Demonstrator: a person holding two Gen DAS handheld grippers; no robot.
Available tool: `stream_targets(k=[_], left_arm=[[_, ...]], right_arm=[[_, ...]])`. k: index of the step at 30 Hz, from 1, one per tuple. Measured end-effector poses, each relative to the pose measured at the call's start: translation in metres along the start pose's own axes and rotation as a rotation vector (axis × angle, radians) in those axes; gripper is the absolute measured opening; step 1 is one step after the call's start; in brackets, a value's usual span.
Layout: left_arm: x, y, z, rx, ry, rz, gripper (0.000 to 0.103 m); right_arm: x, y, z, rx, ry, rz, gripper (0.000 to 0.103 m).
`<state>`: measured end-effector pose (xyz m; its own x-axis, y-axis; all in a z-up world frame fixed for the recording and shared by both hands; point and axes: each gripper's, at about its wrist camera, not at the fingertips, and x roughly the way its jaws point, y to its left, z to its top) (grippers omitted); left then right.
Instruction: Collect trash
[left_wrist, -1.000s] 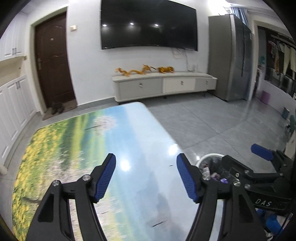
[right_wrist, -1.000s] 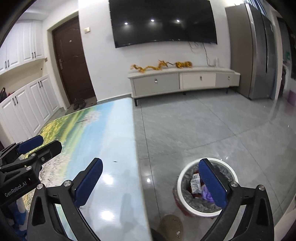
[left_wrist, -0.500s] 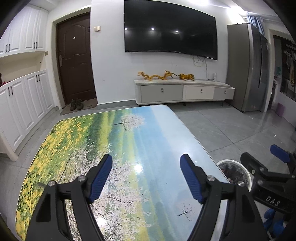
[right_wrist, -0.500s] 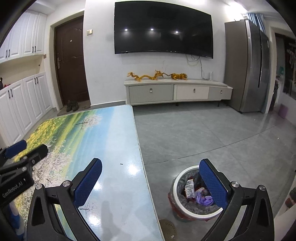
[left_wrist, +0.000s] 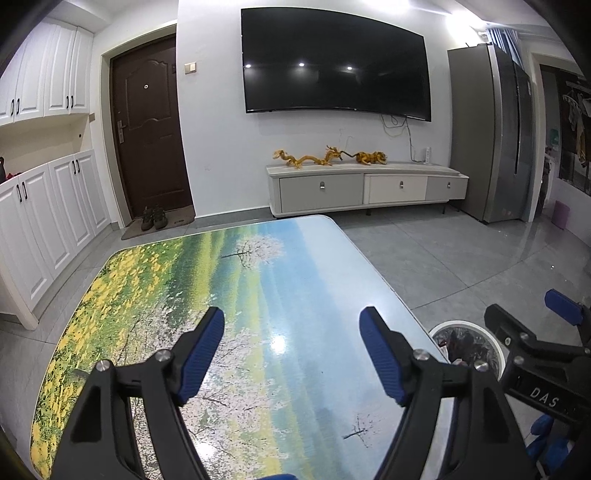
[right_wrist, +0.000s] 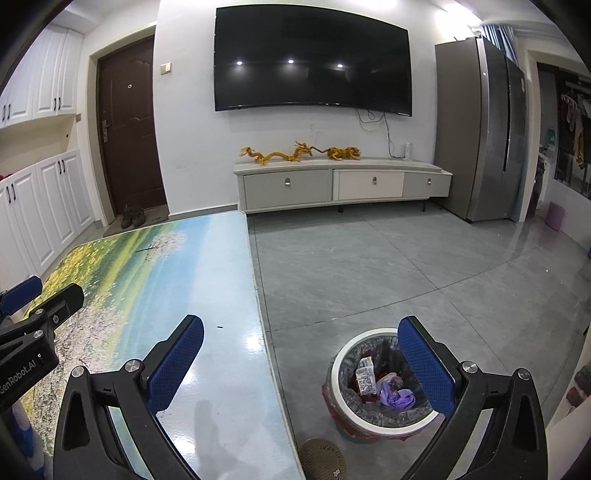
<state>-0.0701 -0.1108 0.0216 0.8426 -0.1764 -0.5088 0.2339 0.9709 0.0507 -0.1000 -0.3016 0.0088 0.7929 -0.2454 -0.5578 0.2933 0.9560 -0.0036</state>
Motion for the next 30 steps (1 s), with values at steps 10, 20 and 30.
stream_targets(k=[10,20,30], left_arm=[[0.012,-0.008,-0.003,0.017,0.022,-0.005,0.075],[0.015,-0.012,-0.004,0.028,0.025,-0.019,0.075],[0.017,-0.013,-0.004,0.025,0.027,-0.026,0.075]], right_arm=[[0.007,-0.011,-0.002,0.031,0.005,-0.037,0.103],[0.008,-0.018,-0.004,0.041,0.0,-0.066,0.103],[0.009,-0.019,-0.004,0.046,0.0,-0.076,0.103]])
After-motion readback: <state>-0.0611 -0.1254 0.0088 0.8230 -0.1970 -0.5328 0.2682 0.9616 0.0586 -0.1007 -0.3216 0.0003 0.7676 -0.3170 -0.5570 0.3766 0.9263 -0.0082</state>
